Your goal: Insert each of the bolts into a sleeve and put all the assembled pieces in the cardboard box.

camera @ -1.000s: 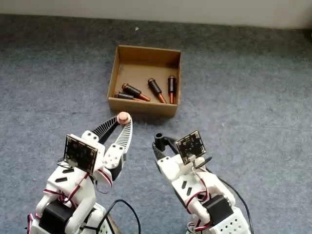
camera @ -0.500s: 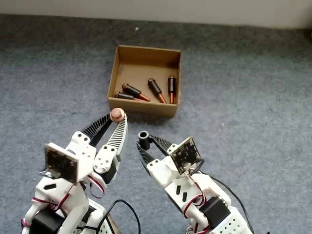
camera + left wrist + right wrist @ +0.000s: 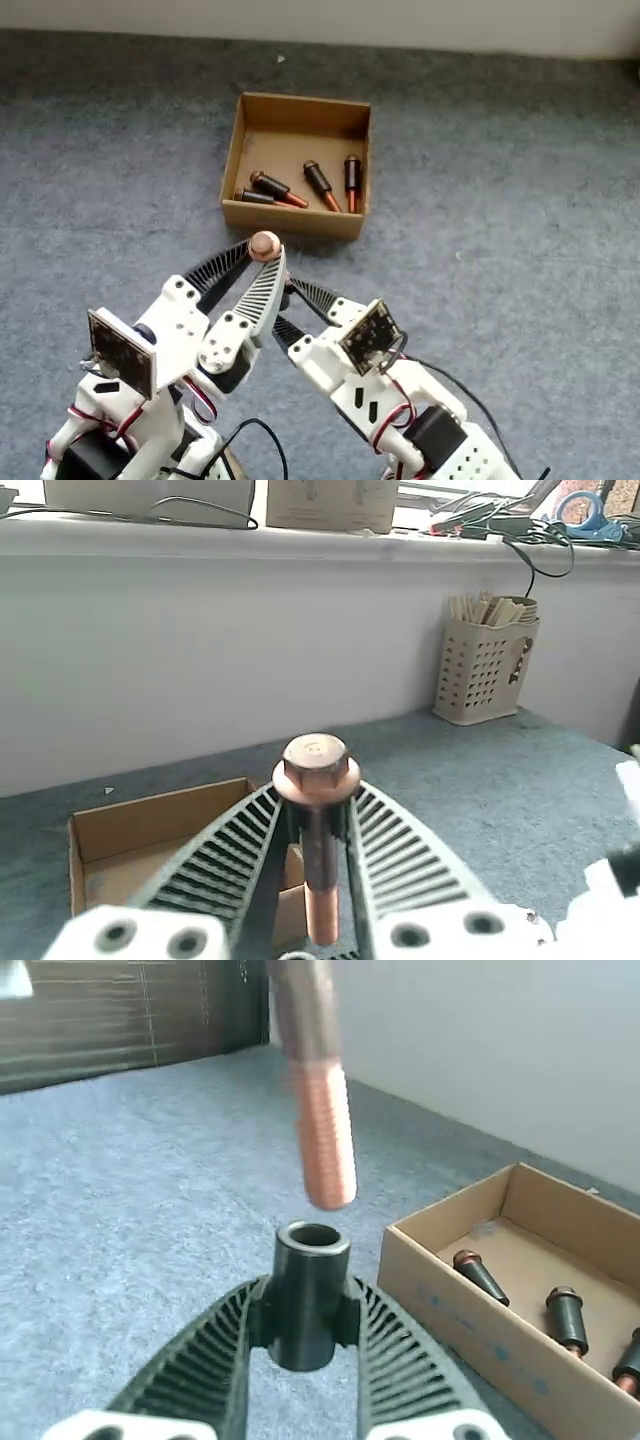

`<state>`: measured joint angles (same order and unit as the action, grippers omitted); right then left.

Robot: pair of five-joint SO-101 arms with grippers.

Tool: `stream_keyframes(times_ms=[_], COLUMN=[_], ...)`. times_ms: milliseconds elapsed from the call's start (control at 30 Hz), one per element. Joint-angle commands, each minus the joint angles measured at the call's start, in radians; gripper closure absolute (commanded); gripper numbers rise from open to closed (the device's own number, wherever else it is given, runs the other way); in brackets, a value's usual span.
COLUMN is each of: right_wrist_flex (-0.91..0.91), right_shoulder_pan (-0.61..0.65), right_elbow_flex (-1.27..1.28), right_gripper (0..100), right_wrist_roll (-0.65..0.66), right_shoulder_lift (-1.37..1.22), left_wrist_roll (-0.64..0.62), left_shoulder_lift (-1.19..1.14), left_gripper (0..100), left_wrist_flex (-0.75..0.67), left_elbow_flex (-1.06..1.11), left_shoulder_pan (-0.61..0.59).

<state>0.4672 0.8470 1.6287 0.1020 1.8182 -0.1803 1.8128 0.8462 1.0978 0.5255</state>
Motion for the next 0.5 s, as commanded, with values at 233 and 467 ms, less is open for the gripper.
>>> stream_keyframes(times_ms=[233,467], right_wrist_flex=[-0.027,-0.027], right_shoulder_pan=[0.01,0.008], right_elbow_flex=[-0.016,-0.016], right_gripper=[99.2,99.2], right_wrist_roll=[0.031,0.031], right_shoulder_lift=[0.019,0.019], left_wrist_roll=[-0.017,-0.014], left_shoulder_lift=[0.008,0.01], left_gripper=[99,99], left_wrist_flex=[-0.017,-0.005], left_elbow_flex=[-0.03,0.042], left_shoulder_pan=[-0.047,-0.047])
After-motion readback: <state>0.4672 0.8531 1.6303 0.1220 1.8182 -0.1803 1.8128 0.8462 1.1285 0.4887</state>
